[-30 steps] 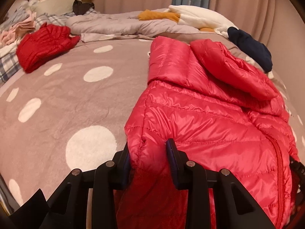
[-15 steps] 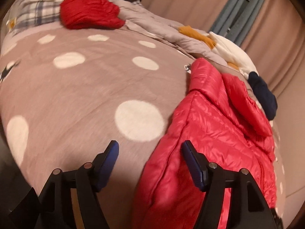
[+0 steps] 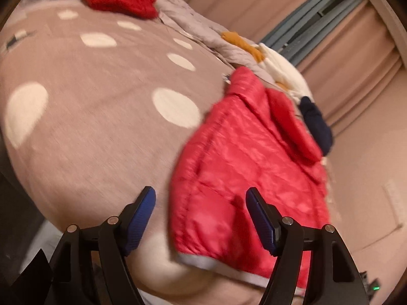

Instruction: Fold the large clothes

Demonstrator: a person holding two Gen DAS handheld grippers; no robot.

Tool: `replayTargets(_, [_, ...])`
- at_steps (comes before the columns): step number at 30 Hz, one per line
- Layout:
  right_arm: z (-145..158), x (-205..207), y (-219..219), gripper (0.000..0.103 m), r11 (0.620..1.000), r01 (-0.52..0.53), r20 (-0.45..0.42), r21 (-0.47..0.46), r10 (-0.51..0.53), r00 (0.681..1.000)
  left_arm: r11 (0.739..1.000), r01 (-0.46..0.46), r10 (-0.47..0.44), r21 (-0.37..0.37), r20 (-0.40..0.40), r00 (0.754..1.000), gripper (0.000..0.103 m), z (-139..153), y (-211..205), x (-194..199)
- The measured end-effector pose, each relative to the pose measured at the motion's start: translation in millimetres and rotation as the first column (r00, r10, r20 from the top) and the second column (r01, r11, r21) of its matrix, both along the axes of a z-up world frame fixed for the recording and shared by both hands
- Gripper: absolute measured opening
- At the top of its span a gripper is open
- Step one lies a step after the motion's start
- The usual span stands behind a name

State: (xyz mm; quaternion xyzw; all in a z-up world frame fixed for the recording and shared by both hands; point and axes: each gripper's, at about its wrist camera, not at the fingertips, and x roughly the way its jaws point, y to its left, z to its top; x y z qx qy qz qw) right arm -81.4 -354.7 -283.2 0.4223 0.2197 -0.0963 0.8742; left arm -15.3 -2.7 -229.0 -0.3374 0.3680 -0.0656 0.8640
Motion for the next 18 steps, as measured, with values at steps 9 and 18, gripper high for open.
replayTargets(9, [-13, 5, 30, 0.091, 0.968, -0.14, 0.119, 0.21, 0.117, 0.986, 0.972, 0.102, -0.107, -0.214, -0.013, 0.994, 0.073, -3, -20, 10])
replayTargets(18, [-25, 27, 58, 0.091, 0.878, -0.288, 0.188, 0.381, 0.232, 0.955, 0.977, 0.027, -0.033, -0.214, -0.025, 0.999, 0.073, -3, -23, 5])
